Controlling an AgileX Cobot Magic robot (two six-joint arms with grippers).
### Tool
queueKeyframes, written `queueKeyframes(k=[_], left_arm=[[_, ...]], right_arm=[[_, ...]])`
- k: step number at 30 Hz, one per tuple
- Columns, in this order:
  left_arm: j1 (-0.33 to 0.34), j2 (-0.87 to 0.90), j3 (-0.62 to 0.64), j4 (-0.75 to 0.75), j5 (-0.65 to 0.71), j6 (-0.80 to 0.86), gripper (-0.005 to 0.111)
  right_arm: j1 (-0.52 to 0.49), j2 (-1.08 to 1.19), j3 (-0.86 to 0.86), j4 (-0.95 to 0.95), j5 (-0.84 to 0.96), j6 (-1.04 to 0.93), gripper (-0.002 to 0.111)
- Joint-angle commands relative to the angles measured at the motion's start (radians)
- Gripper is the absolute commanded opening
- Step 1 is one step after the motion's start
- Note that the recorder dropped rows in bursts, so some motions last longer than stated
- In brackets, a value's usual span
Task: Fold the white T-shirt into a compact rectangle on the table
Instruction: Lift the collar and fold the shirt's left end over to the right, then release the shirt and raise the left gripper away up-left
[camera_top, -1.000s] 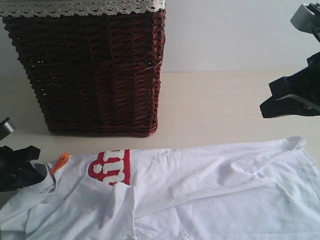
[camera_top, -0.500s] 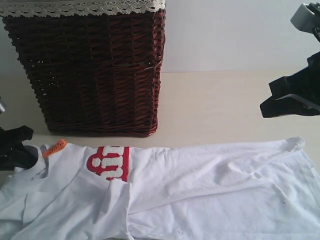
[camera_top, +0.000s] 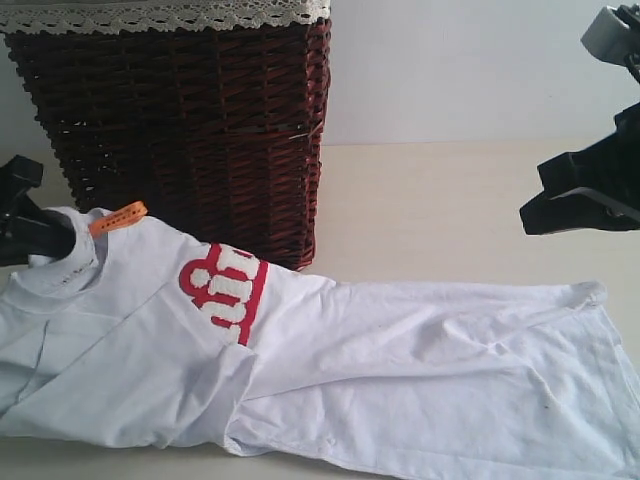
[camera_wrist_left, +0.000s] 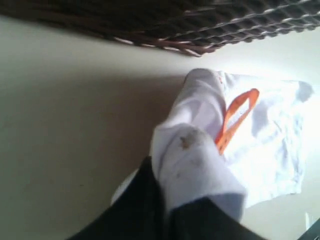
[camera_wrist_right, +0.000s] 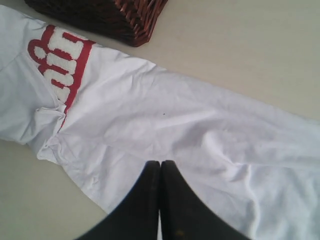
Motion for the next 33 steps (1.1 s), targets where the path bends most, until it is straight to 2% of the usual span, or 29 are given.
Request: queueKeyframes(k=[1,4,8,12,15,17,19,20,23,24,25,28,33], left_arm=[[-0.068,-0.026,-0.010,-0.062,0.005,-0.033,0.000],[-0.171,-0.026,-0.010,-0.143,-0.026,-0.035,0.000],[-0.349,-0.024,-0.036,-0.248,-0.102,-0.035,0.000],[-0.533,-0.024,-0.084,-0.272,-0.200,-0.086,0.000],[-0.662,-0.023,-0.107,-0.279,-0.331,-0.106,0.001],[-0.743,-0.010,-0.127,-0.283,-0.403,-0.106,0.007],[-0.803,0.010,-0.153,-0.283,-0.421,-0.106,0.020],[-0.831,0.022,-0.169,-0.283,-0.421,-0.106,0.031],[-0.889,0.047,-0.203,-0.281,-0.445,-0.106,0.068],[-0.897,0.048,-0.209,-0.278,-0.470,-0.106,0.078],[-0.899,0.048,-0.211,-0.270,-0.493,-0.106,0.081],[-0.897,0.047,-0.216,-0.230,-0.507,-0.106,0.075],[-0.864,0.009,-0.217,-0.149,-0.496,-0.106,0.054]], right_arm=[[-0.002,-0.007,-0.003,0.004,-0.005,-0.005,0.000],[-0.002,-0.007,-0.003,0.004,-0.005,-0.003,0.000],[-0.002,-0.007,-0.003,0.004,-0.001,-0.003,0.000],[-0.002,-0.007,-0.003,0.004,0.003,-0.003,0.000],[-0.002,-0.007,-0.003,0.005,0.013,-0.003,0.000],[-0.002,-0.007,-0.003,0.005,0.019,-0.003,0.000],[-0.002,-0.007,-0.003,0.005,0.021,-0.003,0.000],[-0.002,-0.007,-0.003,0.005,0.021,-0.003,0.000],[-0.002,-0.007,-0.003,0.005,0.021,-0.003,0.000],[-0.002,-0.007,-0.003,0.005,0.021,-0.003,0.000],[-0.002,-0.007,-0.003,0.005,0.021,-0.003,0.000],[-0.002,-0.007,-0.003,0.005,0.017,-0.003,0.000],[-0.002,-0.007,-0.003,0.005,0.009,-0.004,0.000]])
